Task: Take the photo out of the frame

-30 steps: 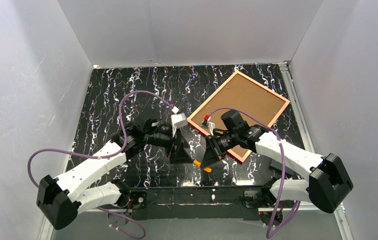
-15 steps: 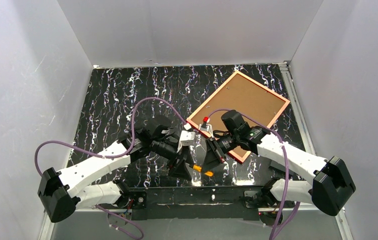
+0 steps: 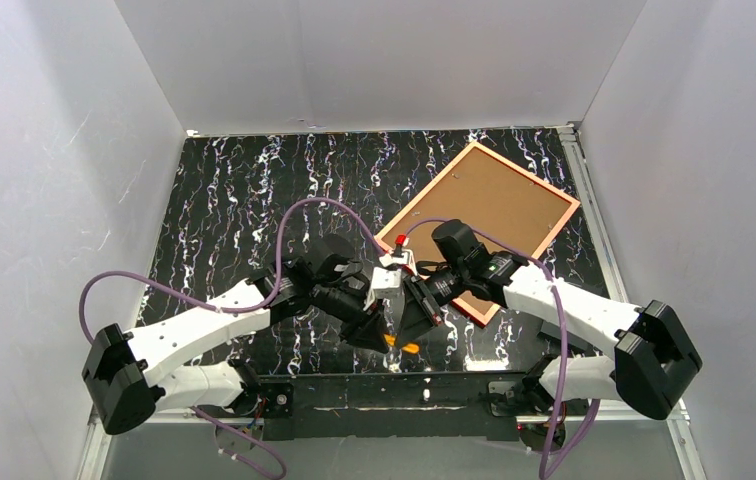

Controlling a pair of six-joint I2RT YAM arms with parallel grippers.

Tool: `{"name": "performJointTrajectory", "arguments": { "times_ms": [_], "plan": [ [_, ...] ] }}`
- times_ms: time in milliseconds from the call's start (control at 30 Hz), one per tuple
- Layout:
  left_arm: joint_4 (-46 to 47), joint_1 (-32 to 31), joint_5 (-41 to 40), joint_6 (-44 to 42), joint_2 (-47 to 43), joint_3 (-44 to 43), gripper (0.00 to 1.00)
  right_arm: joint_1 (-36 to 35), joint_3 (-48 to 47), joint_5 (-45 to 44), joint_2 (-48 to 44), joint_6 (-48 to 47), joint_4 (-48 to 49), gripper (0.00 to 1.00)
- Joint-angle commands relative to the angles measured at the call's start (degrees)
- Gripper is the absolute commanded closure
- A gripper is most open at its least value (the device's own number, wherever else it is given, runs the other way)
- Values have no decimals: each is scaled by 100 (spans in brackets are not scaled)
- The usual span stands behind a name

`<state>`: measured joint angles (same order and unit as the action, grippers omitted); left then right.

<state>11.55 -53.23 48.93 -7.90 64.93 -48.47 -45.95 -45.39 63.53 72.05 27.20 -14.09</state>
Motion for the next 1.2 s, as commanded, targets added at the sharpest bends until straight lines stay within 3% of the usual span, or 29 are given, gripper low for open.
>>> {"name": "performJointTrajectory", "arguments": {
  "times_ms": [0,67,133,167,333,467,667,933,1167],
  "plan": [
    [-290,-47,74,-48,40,-279,100,8,-257,-75,13,169,464,99],
    [-297,-45,-118,44,-23,-286,100,7,-186,-303,-38,263,541,95],
    [-175,-47,-422,233,-134,-241,100,15,93,-672,-236,633,970,60],
    [-57,-47,-660,441,-191,-197,100,16,273,-890,-379,863,1217,49],
    [628,-39,-1829,1413,-510,116,100,123,1278,-2683,-1485,2284,2510,27],
    [1344,-5,-2221,2015,-707,462,100,91,2222,-3633,-1964,3450,4344,26],
    [1765,40,-2476,2397,-751,661,100,27,2448,-4425,-2058,3926,4946,32],
    [2182,119,-2878,2682,-861,916,100,-45,2162,-4557,-1493,4302,5526,56],
    [2577,240,-3023,2913,-994,1116,100,-128,2342,-4419,-1070,4524,6271,55]
  ]
}}
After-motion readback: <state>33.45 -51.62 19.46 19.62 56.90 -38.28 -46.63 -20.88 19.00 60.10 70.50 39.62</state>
